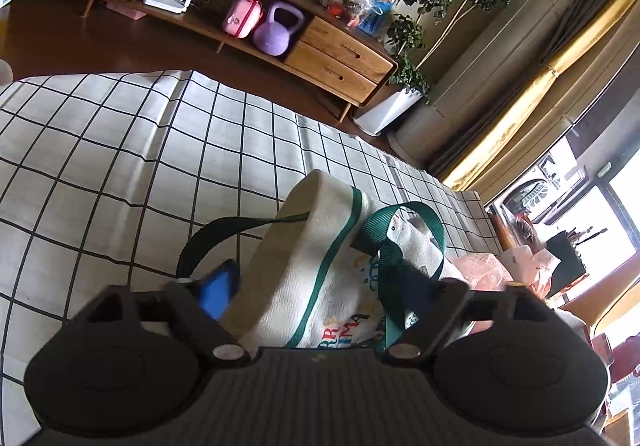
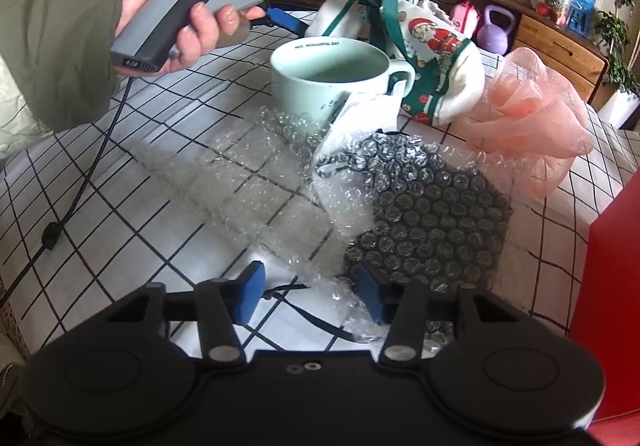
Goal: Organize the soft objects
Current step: 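Grasp the white Christmas tote bag with the left gripper while the right gripper grasps the bubble wrap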
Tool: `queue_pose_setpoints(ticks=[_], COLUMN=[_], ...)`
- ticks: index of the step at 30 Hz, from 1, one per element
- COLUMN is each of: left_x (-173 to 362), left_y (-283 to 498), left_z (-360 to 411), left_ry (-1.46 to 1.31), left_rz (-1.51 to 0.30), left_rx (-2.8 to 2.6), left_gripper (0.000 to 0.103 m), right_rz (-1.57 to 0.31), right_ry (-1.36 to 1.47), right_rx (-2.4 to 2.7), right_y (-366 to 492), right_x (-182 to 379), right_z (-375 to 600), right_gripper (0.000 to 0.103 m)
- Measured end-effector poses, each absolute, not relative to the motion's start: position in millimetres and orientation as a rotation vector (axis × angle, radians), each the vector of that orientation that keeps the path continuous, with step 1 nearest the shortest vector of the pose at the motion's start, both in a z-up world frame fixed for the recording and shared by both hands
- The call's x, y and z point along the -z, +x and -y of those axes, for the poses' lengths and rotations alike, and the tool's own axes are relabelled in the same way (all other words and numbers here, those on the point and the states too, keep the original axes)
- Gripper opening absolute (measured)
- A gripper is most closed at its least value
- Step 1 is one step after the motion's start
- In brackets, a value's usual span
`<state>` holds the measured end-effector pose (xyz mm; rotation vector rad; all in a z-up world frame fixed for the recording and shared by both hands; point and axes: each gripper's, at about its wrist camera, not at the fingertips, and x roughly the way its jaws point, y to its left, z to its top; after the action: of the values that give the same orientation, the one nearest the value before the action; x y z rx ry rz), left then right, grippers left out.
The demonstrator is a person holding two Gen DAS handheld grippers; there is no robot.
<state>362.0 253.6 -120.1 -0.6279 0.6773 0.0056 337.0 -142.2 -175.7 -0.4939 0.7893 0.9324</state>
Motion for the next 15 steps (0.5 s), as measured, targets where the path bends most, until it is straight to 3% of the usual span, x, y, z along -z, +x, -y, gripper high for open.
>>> queue_pose_setpoints(ticks=[4,6,9,15], left_x=[119,117,114,98], left_y=[358,356,352,343], left_z=[-248,-248,-248,-235], left_ry=[-0.597,-0.597,-0.591,-0.516], left_rz=[-0.675,-0.664,-0.658,-0.629], left_rx=[-0.031,-0.042,-0.066,-0.108], left_gripper=[0.046,0.030,0.018,0.007], right_rz=[-0.783,-0.777,-0.775,-0.750], right_ry=[-0.495,-0.496,-0.470,-0.402], right_rx=[-0.911,-0.900,-0.888,-0.843], right_y=[338,337,338,337], right_x=[176,176,173,161], right_z=[142,142,146,158], right_gripper=[0.039,0.033,0.022,0.013])
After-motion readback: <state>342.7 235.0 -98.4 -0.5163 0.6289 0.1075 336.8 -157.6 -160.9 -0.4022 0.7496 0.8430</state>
